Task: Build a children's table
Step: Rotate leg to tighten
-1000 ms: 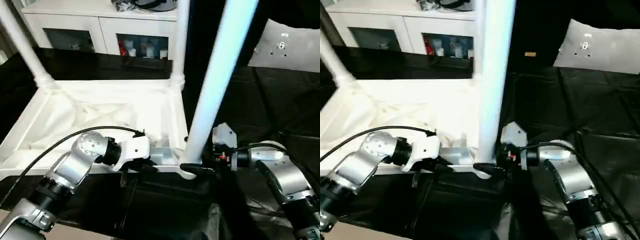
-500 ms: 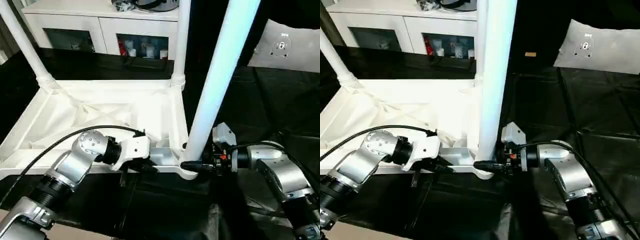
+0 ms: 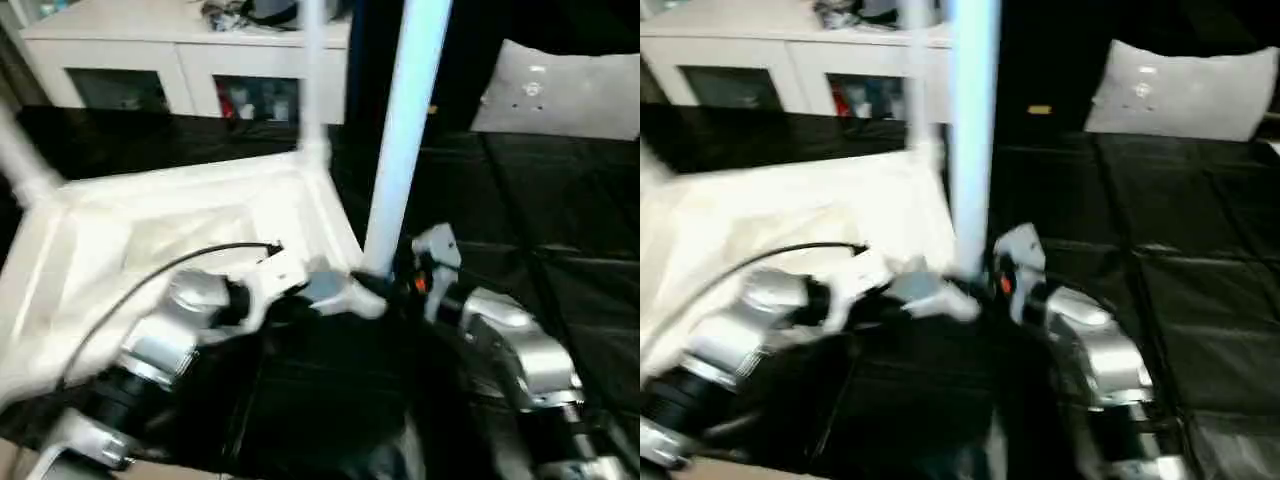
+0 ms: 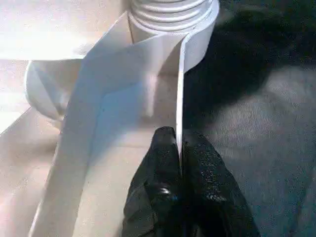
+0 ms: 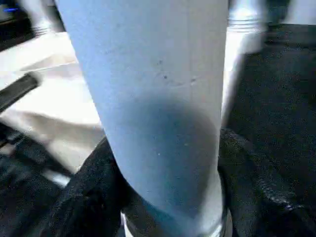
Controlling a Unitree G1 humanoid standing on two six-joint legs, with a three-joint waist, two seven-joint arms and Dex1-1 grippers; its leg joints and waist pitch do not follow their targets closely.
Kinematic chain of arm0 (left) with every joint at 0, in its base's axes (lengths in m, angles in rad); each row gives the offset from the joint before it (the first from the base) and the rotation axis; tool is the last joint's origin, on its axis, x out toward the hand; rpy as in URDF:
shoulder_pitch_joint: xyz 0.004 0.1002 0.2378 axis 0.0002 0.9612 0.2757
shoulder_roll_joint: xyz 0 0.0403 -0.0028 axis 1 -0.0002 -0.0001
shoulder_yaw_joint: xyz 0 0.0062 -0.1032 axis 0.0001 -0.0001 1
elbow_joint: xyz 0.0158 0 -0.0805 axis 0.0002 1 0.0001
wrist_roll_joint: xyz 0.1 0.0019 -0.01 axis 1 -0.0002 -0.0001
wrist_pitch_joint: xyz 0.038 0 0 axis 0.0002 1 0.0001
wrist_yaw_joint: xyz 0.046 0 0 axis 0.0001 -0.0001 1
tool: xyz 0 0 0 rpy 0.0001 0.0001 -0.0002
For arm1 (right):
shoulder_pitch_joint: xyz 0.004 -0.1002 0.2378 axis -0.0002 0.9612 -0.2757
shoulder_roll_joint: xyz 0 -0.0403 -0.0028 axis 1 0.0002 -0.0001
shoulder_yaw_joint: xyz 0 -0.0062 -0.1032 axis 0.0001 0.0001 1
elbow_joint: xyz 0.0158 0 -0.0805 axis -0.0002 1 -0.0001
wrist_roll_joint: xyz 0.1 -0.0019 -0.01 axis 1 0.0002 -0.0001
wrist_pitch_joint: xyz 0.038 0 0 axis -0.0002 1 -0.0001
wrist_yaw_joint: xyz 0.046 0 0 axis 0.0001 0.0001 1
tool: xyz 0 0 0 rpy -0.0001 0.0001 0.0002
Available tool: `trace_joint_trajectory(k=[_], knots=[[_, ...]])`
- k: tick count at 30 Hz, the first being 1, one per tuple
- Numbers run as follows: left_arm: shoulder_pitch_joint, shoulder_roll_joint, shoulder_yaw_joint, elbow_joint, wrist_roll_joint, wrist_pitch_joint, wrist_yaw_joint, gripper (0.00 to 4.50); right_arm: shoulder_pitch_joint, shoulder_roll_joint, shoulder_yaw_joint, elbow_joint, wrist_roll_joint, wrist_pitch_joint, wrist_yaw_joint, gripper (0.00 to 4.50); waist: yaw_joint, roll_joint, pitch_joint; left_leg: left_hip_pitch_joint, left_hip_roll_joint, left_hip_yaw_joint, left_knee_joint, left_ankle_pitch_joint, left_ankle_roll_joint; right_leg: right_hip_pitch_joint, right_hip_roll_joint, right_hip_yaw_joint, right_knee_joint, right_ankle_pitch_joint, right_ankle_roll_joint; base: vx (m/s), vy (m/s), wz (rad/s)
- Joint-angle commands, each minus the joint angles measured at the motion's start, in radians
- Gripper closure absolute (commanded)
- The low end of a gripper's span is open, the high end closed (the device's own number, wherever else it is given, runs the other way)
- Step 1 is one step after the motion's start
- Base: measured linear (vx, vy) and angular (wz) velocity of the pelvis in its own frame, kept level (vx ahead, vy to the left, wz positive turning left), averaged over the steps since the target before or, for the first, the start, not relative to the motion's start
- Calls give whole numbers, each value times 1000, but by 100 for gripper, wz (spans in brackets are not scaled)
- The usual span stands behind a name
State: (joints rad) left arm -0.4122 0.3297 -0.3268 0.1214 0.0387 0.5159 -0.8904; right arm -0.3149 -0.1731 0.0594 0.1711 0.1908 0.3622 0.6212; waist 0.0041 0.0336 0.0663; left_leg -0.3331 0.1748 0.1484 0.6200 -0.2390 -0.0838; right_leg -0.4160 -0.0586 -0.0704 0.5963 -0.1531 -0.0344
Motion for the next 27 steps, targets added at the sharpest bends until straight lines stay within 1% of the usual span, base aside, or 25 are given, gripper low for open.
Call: trace_joint_trajectory(k=[1, 3, 4, 5, 8, 9, 10, 11, 12, 13, 14, 15, 17, 19, 20, 21, 22, 23, 24, 25, 26, 27], knots=[[-23, -91, 9, -76, -7, 30, 118, 450, -9, 102, 113, -10, 4, 31, -22, 212, 6, -11, -70, -22, 24, -2, -72, -92, 56, 64, -67, 38, -93, -473, -108, 0, 0, 0], [-13, -98, -3, -95, 6, 44, 129, 450, -4, 119, 109, -5, -23, 18, -66, 212, 5, -11, -70, -24, 24, -3, -73, -86, 65, 64, -68, 39, -93, -465, -106, 0, 0, 0], [-9, -94, -8, -102, 9, 47, 124, 450, -2, 119, 106, -2, -24, 10, -67, 212, 5, -9, -70, -25, 22, -3, -73, -83, 68, 65, -67, 38, -94, -463, -105, 0, 0, 0], [-8, -91, -11, -106, 11, 50, 122, 450, 0, 118, 103, 0, -23, 5, -66, 177, 5, -9, -71, -24, 23, -4, -73, -83, 75, 65, -67, 39, -93, -452, -106, 0, 0, 0], [-5, -52, -30, -111, 26, 15, 90, 450, 15, 83, 95, -9, -27, 3, -51, 177, 6, -6, -72, -25, 27, -6, -74, -76, 87, 66, -67, 40, -86, -396, -127, 0, 0, 0], [-5, -44, -33, -111, 27, 5, 81, 450, 19, 75, 91, -13, -24, 4, -46, 154, 5, -6, -72, -26, 27, -5, -74, -72, 89, 68, -67, 41, -84, -377, -136, 0, 0, 0], [-5, -35, -30, -108, 26, 2, 74, 450, 21, 64, 82, -14, -22, -1, -40, 137, 6, -4, -73, -24, 27, -5, -73, -70, 90, 68, -67, 41, -84, -370, -139, 0, 0, 0], [-7, -20, -31, -105, 28, -10, 63, 450, 23, 50, 66, -15, -20, -20, -25, 132, 5, -4, -73, -25, 27, -5, -73, -68, 92, 69, -67, 42, -81, -354, -148, 0, 0, 0], [-7, -17, -32, -104, 29, -12, 61, 450, 23, 47, 63, -16, -20, -24, -21, 132, 5, -5, -74, -27, 27, -5, -72, -64, 95, 71, -68, 42, -80, -340, -154, 0, 0, 0], [-8, -8, -31, -103, 28, -13, 51, 450, 22, 36, 50, -16, -17, -35, -10, 115, 6, -4, -74, -26, 28, -5, -72, -60, 95, 71, -68, 42, -79, -330, -158, 0, 0, 0], [-9, 12, -31, -96, 24, -30, 24, 450, 21, 7, 35, -21, -5, -63, 31, 115, 7, -3, -75, -25, 28, -5, -72, -58, 97, 71, -68, 42, -77, -319, -164, 0, 0, 0], [-9, 14, -30, -95, 23, -31, 22, 450, 20, 4, 33, -21, -3, -66, 36, 103, 7, -5, -76, -25, 29, -4, -71, -55, 101, 72, -69, 43, -75, -306, -172, 0, 0, 0], [-12, 49, -32, -73, 17, -67, -17, 450, 15, -47, 18, -27, 17, -91, 109, 82, 10, -3, -76, -26, 29, -5, -70, -47, 111, 73, -69, 42, -73, -280, -186, 0, 0, 0], [-13, 58, -33, -68, 13, -79, -29, 450, 14, -59, 16, -28, 22, -97, 126, 70, 9, -3, -77, -26, 30, -4, -69, -48, 113, 73, -69, 43, -71, -271, -192, 0, 0, 0], [-14, 86, -39, -53, 7, -124, -70, 450, 10, -95, 11, -35, 38, -111, 185, 59, 10, -3, -76, -27, 30, -4, -69, -52, 117, 73, -69, 42, -74, -278, -192, 0, 0, 0], [-16, 100, -42, -45, 3, -143, -93, 450, 8, -114, 10, -38, 46, -115, 218, 39, 11, -7, -77, -26, 30, -4, -70, -60, 119, 75, -69, 41, -75, -292, -187, 0, 0, 0], [-16, 100, -42, -45, 3, -143, -93, 450, 8, -114, 10, -38, 46, -115, 218, 39, 14, -6, -76, -26, 31, -5, -70, -59, 119, 75, -71, 42, -74, -295, -186, 0, 0, 0], [-18, 129, -54, -33, -6, -197, -151, 450, 4, -149, 13, -40, 57, -118, 279, 35, 15, -4, -75, -25, 33, -4, -71, -57, 117, 72, -70, 42, -74, -298, -187, 0, 0, 0], [-19, 146, -61, -26, -11, -216, -186, 450, 1, -173, 17, -36, 60, -124, 317, 30, 19, -8, -75, -24, 31, -4, -70, -63, 119, 73, -70, 41, -76, -315, -181, 0, 0, 0], [-21, 154, -66, -22, -9, -227, -198, 450, 0, -182, 21, -36, 61, -127, 332, 19, 20, -7, -75, -23, 33, -4, -71, -65, 119, 72, -70, 42, -75, -320, -180, 0, 0, 0], [-30, 181, -85, 0, -1, -279, -246, 450, -3, -221, 39, -32, 63, -135, 399, 8, 25, -8, -74, -21, 33, -3, -71, -67, 122, 69, -69, 41, -78, -332, -176, 0, 0, 0], [-33, 189, -91, 8, 0, -294, -260, 450, -4, -234, 46, -31, 64, -137, 419, 8, 32, -6, -74, -17, 35, -2, -71, -67, 121, 66, -71, 44, -77, -334, -175, 0, 0, 0]])
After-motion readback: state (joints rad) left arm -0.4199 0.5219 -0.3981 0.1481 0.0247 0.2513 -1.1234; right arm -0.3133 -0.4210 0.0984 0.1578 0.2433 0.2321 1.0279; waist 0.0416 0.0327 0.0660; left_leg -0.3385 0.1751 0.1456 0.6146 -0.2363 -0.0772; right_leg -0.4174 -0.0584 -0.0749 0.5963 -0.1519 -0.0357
